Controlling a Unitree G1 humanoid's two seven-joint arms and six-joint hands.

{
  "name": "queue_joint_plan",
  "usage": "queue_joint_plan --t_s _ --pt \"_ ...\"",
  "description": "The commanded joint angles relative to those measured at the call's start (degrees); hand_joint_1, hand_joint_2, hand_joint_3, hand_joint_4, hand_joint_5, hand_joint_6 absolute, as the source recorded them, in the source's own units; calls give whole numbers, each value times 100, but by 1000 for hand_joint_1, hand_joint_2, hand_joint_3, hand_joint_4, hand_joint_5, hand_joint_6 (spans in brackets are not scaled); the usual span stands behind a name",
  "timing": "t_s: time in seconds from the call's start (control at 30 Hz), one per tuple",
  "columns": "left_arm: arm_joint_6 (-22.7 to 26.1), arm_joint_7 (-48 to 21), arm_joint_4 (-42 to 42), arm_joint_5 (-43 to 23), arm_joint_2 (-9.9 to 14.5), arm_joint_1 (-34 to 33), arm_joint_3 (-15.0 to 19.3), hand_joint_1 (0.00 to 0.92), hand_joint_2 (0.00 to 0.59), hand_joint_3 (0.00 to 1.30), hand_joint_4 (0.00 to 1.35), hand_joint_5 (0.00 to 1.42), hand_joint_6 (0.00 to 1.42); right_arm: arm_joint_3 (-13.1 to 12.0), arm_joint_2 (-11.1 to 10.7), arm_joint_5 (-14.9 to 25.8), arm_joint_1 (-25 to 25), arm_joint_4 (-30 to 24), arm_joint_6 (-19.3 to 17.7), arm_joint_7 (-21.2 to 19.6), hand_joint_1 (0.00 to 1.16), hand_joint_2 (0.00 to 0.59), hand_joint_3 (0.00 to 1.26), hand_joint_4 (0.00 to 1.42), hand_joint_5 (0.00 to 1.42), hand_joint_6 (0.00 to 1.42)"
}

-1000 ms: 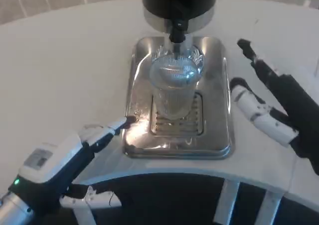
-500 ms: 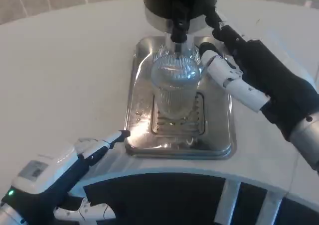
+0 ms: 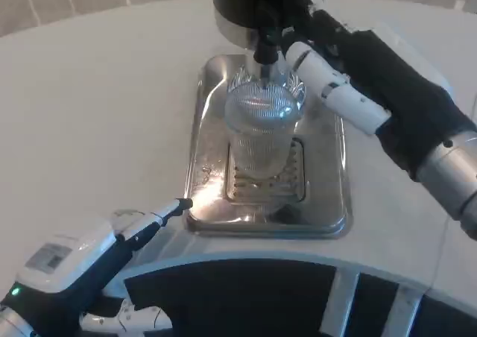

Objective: Grasp the cup under the faucet to collect the drink, then remove the cup.

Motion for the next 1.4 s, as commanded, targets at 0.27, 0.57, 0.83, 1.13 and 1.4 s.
queue_joint_plan --t_s 0.27,0.57,0.83,1.13,1.4 --pt "157 -183 -64 -72 -48 81 25 103 88 117 120 231 217 204 -213 616 -331 338 207 -368 130 561 0 0 0 10" --pt "171 -229 -33 -88 -45 58 28 102 88 120 120 231 217 431 -236 942 -531 634 276 -561 121 561 0 0 0 15" --pt "152 -237 -21 -111 -35 55 55 101 88 126 120 231 216 619 -398 1104 -741 878 289 -539 113 559 0 0 0 16" --pt "131 -241 15 -163 5 51 93 101 88 126 120 231 216 1189 -897 1039 -944 966 74 -362 44 545 0 0 0 1" --pt "138 -220 47 -203 17 64 164 101 88 127 120 228 216 1789 -1350 642 -981 713 -267 -214 0 533 0 0 0 0"
